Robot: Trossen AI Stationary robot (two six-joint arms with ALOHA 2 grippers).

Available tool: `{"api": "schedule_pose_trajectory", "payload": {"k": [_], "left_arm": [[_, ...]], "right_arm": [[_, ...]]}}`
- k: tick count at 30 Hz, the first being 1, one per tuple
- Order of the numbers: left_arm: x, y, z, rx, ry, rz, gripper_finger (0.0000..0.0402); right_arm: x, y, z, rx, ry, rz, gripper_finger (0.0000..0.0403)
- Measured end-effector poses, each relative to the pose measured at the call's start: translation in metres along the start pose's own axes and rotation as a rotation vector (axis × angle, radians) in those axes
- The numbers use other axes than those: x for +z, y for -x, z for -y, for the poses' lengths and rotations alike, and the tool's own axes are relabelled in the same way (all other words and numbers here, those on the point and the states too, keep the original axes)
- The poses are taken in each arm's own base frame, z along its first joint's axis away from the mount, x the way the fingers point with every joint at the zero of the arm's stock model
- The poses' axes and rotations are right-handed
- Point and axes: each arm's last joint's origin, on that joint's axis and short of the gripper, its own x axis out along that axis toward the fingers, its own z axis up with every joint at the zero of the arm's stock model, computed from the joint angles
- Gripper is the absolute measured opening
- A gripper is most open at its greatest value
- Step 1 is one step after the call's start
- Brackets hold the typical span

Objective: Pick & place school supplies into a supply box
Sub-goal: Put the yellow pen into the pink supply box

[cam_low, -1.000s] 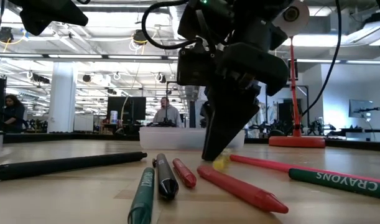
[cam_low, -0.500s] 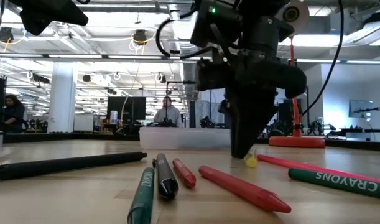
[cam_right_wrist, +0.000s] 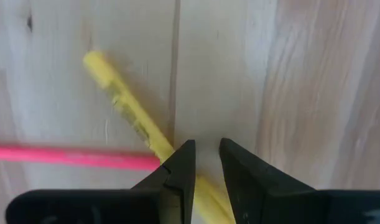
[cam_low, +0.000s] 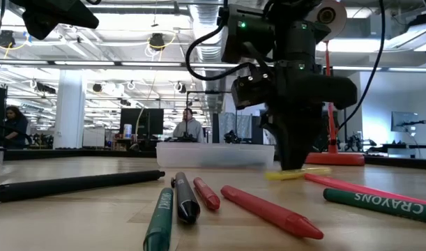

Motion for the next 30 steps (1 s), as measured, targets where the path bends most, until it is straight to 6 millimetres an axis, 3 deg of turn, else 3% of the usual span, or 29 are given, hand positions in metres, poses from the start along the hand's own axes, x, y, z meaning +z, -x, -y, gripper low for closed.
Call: {"api": "schedule_pose_trajectory", "payload": {"k": [3,8,13,21,30], "left_arm": [[0.000,0.000,0.000,0.000,0.001,0.000,0.0010],[0.000,0.000,0.000,-0.002,0.005,0.002,0.0010],[0.000,0.000,0.001,-0.003,0.018,0.004,0.0010],[0.000,0.000,0.001,-0.004,0.033,0.003,0.0010],[0.000,0.000,0.000,0.008,0.026,0.014,0.0010]], "right_arm": [[-0.002,0.005,0.000,-0.001,0.029,0.012,0.0074],[0.000,0.033,0.003,-0.006,0.107,0.120,0.0074],[-0.007,0.046,0.007,-0.010,0.188,0.098,0.0074],[-0.026,0.026,0.006,0.101,0.157,0.003,0.0074],[-0.030,0.010,-0.019,0.060,0.157,0.041,0.0074]]}}
